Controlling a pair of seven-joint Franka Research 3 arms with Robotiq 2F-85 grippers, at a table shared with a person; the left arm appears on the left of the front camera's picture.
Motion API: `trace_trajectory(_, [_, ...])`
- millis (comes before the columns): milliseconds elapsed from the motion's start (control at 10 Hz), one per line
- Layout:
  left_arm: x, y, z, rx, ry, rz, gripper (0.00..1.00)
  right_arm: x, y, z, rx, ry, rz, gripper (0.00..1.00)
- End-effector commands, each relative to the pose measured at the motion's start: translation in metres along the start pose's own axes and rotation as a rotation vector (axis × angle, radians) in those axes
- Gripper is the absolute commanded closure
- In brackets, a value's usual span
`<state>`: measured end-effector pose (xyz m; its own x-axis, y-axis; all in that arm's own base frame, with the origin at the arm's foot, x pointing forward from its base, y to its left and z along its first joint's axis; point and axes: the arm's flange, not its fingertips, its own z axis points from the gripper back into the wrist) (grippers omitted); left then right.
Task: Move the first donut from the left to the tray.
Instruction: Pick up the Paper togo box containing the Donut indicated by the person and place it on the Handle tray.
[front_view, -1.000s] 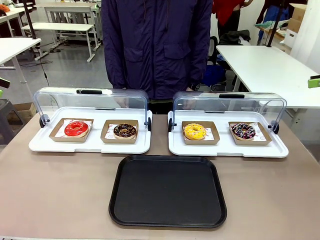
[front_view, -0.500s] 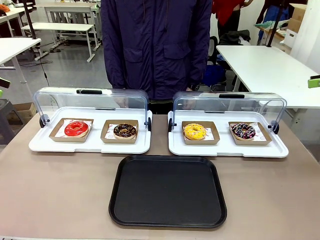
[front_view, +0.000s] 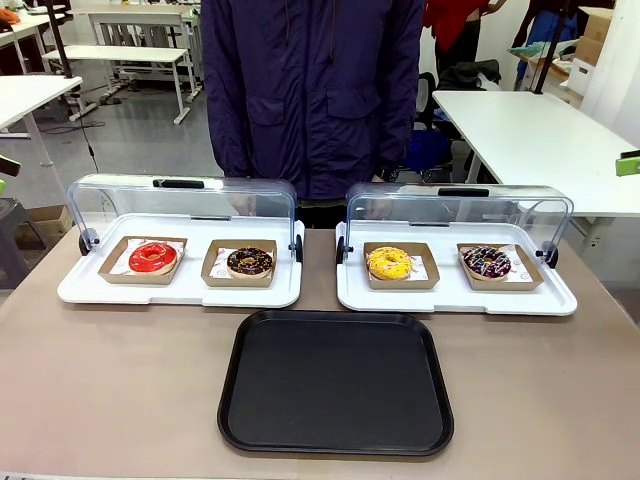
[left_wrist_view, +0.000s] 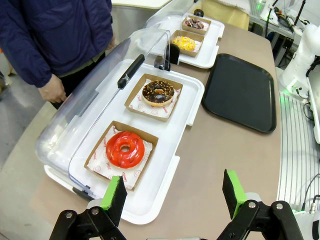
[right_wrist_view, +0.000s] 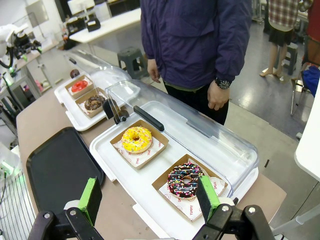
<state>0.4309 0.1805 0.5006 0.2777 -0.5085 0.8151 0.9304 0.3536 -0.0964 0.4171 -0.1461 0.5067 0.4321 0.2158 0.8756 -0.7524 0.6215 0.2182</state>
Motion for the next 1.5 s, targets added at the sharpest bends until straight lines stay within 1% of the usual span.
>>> trace_trajectory(0, [0.0005, -0.0012, -0.0005, -0.003, -0.010, -0.006, 0.00, 0.0017, -0.0012, -0.0013, 0.004, -0.024, 0.008, 0.00])
trace_trajectory(1400, [0.0005, -0.0012, -0.0005, -0.003, -0.010, -0.006, 0.00, 0.0017, -0.0012, -0.0013, 0.004, -0.024, 0.008, 0.00])
